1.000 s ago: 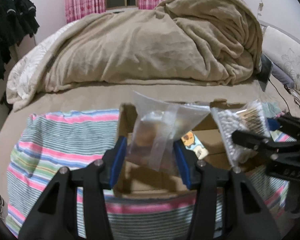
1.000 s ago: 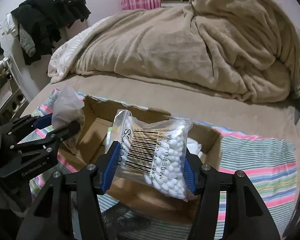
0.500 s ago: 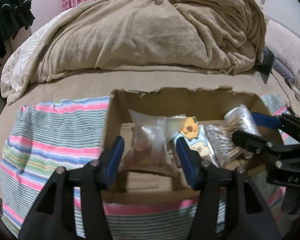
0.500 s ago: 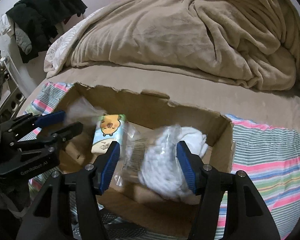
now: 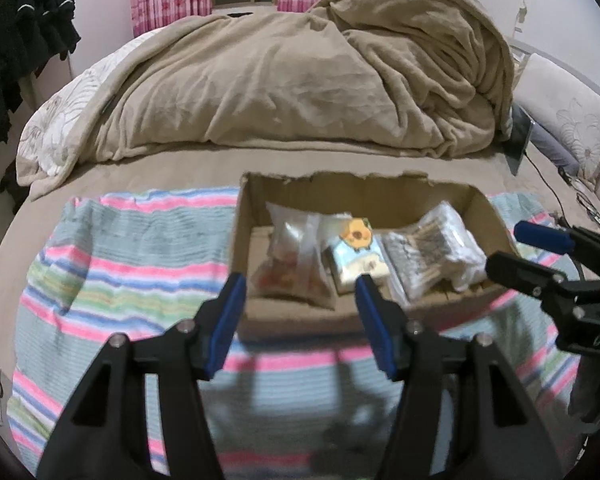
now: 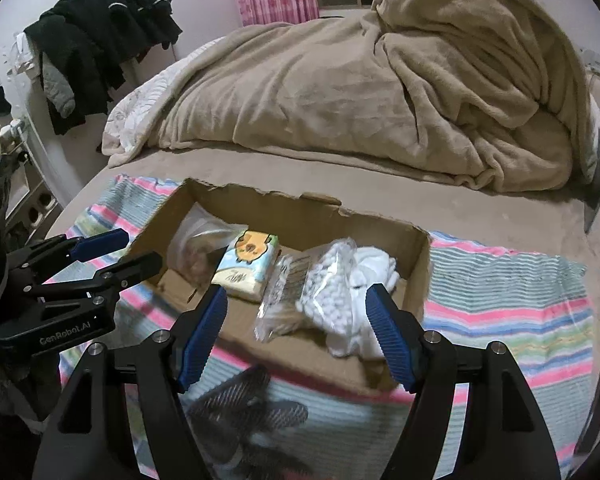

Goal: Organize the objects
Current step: 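Carry both bags over the box and release them inside, then grasp the grey gloves with left tool while right tool grasps grey socks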

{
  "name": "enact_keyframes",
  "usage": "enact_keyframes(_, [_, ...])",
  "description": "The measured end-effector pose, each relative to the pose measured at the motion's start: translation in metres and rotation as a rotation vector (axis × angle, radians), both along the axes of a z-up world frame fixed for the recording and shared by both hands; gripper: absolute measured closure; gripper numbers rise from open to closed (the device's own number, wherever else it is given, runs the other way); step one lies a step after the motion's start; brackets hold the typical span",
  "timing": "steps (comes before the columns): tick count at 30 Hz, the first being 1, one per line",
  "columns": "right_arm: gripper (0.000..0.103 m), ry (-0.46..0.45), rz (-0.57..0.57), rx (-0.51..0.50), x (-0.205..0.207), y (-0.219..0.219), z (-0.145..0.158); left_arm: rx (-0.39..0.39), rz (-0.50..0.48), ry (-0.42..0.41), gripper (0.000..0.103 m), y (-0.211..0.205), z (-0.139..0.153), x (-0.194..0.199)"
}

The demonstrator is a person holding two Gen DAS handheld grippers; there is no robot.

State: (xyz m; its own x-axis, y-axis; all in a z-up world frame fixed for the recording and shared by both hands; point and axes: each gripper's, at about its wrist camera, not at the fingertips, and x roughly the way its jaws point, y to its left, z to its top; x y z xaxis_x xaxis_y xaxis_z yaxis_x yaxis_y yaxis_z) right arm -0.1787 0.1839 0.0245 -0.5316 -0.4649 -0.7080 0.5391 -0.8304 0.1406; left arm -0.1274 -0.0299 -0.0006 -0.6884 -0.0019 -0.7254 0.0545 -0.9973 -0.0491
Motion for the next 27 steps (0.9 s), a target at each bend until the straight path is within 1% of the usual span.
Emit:
enact_keyframes(8, [0.028, 0.003, -0.009, -0.002, 0.031, 0.014, 0.004, 0.015, -0.001, 0.008, 0.044, 0.001, 0.005, 0.033])
enact_keyframes(12, [0.028, -0.001, -0.005, 0.003, 0.042, 0.015, 0.001, 0.018, -0.005, 0.003, 0.044, 0.002, 0.004, 0.043])
enact_keyframes(20, [0.028, -0.001, 0.014, 0.020, 0.055, 0.012, -0.005, 0.040, 0.000, -0.015, 0.044, 0.002, -0.004, 0.059])
enact_keyframes(27, [0.028, -0.026, 0.041, 0.036, 0.061, 0.009, -0.019, 0.054, 0.003, -0.053, 0.044, 0.004, -0.019, 0.066])
